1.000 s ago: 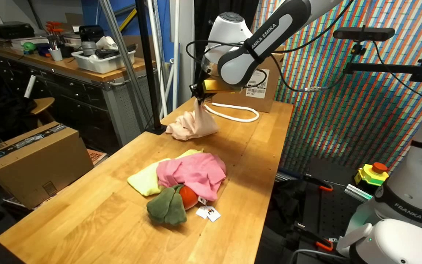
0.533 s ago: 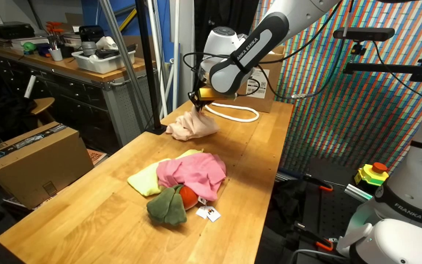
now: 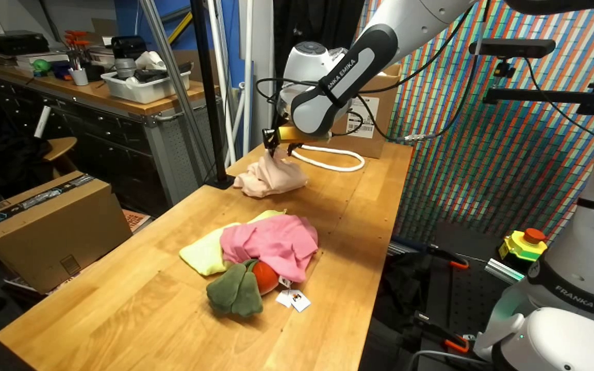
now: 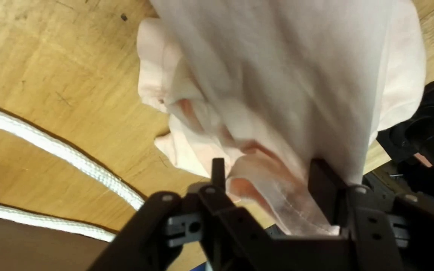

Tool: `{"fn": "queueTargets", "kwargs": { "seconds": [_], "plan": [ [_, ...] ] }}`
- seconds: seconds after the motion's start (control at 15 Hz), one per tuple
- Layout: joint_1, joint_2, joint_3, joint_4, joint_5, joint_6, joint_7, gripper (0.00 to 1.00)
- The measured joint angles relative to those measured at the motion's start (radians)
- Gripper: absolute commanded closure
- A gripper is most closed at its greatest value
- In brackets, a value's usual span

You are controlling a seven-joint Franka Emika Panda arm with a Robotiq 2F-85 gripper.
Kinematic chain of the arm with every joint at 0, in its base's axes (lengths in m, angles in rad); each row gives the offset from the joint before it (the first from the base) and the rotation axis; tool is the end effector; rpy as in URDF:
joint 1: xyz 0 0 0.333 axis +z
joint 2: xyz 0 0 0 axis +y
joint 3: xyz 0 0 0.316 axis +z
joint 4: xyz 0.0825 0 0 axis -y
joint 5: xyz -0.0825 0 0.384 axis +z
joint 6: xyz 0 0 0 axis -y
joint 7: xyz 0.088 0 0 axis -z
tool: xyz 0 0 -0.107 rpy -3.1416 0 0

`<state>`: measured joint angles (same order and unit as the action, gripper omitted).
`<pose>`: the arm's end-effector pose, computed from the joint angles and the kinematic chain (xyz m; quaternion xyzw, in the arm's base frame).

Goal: Separate the objects on the heap

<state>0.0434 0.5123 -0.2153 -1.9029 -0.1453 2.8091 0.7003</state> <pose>0.6592 -0.0951 0.2765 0.9180 -0.3330 0.2131 0.0309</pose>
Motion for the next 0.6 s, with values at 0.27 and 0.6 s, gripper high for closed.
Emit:
{"fn": "queueTargets", "kwargs": {
  "seconds": [0.27,0.6],
  "plan": [
    [0.006,-0.046,0.015,-0.037,0.025,-0.019,-0.048,0.00],
    [-0.005,-0.199,0.086,-0.167,0.134,-0.102,-0.202,0.01]
  ]
}}
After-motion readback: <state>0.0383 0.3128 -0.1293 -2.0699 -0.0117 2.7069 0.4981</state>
